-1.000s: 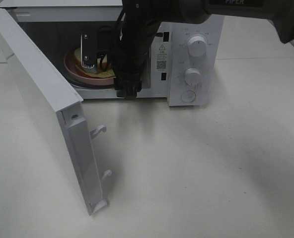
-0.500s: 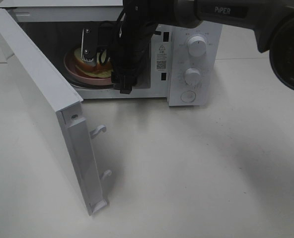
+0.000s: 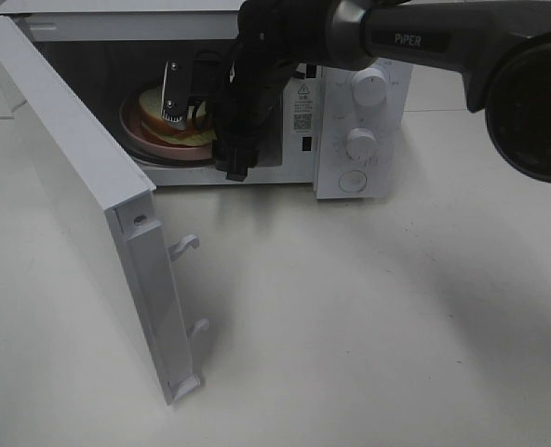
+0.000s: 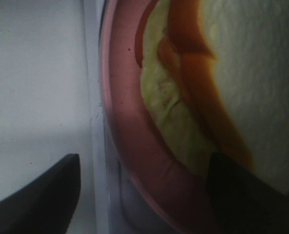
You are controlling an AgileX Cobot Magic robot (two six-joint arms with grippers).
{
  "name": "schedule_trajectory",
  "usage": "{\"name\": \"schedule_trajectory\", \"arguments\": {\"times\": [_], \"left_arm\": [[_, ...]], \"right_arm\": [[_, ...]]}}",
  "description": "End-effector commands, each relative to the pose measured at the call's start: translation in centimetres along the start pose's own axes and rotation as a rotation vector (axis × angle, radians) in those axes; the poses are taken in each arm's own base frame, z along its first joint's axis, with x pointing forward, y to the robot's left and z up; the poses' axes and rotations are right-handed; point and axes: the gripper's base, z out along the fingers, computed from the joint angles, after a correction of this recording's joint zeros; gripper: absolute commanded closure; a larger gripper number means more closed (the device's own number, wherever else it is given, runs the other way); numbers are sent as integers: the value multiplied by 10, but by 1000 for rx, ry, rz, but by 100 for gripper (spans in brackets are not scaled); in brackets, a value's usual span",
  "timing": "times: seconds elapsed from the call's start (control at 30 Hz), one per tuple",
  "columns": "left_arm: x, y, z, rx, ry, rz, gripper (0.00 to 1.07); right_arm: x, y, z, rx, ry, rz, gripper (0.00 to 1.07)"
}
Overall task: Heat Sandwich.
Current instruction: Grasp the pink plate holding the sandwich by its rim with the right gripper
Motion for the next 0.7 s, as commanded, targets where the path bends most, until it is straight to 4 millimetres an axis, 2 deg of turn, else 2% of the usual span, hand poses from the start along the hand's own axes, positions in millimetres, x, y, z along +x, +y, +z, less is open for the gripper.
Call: {"name": "schedule_trajectory", "arguments": {"times": [0.03, 0.3, 0.7], "left_arm": [[1, 0, -2, 3, -26, -1, 30], [1, 0, -2, 3, -26, -1, 30], [1, 0, -2, 3, -26, -1, 30]], "right_arm": [[0, -3, 2, 22, -20, 14, 36], [4, -3, 12, 41, -31, 26, 37], [10, 8, 42, 28, -33, 35, 37]]}}
